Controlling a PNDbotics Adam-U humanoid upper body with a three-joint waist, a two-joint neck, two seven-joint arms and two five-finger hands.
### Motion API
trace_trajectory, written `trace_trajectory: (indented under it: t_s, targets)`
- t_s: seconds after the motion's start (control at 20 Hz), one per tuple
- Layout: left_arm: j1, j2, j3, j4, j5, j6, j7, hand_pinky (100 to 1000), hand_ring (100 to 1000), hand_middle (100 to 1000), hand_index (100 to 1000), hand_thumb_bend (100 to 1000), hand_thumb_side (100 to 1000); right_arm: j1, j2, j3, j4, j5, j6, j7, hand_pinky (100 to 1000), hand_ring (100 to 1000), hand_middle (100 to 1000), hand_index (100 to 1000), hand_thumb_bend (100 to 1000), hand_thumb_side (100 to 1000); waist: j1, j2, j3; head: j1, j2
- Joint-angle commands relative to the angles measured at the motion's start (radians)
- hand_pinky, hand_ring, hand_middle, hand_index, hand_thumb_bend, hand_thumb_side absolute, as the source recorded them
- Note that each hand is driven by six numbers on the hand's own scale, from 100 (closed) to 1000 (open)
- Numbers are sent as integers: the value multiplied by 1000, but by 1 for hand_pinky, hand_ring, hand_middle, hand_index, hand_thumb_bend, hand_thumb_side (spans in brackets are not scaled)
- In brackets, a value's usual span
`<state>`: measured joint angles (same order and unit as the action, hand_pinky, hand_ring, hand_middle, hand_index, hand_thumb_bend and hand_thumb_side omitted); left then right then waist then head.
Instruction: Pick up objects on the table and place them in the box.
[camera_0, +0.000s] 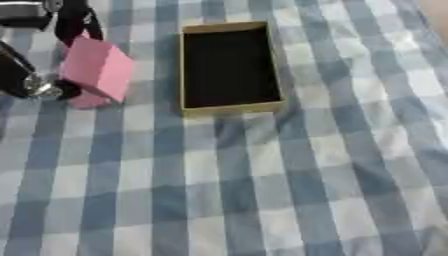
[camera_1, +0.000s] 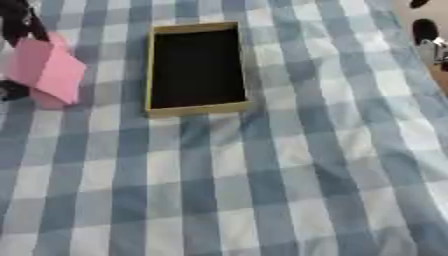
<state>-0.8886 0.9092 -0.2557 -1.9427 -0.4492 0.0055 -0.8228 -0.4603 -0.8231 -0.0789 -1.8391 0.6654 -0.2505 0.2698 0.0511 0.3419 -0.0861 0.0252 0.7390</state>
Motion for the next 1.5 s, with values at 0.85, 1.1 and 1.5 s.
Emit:
trace_trajectory:
  t_s: [0.85,1.1,1.5]
  targets:
    - [-306,-402,-108,522,-201,-89,50,453,511,424,586,167,100,-66,20,7,-32,-13,-12,20,946,991,948,683,100,100,-16,-10,-41,51,-9]
    - [-305,-429,-132,604,-283,-140,15,486,533,447,600,264,100,-71,26,7,-37,-17,-10,22,939,988,947,683,100,100,-9,-5,-43,48,-12]
    - [-287,-467,-133,690,-300,-195,26,586,624,523,679,220,232,-74,36,4,-46,-22,-7,29,929,984,946,684,100,100,-1,0,-46,39,-16]
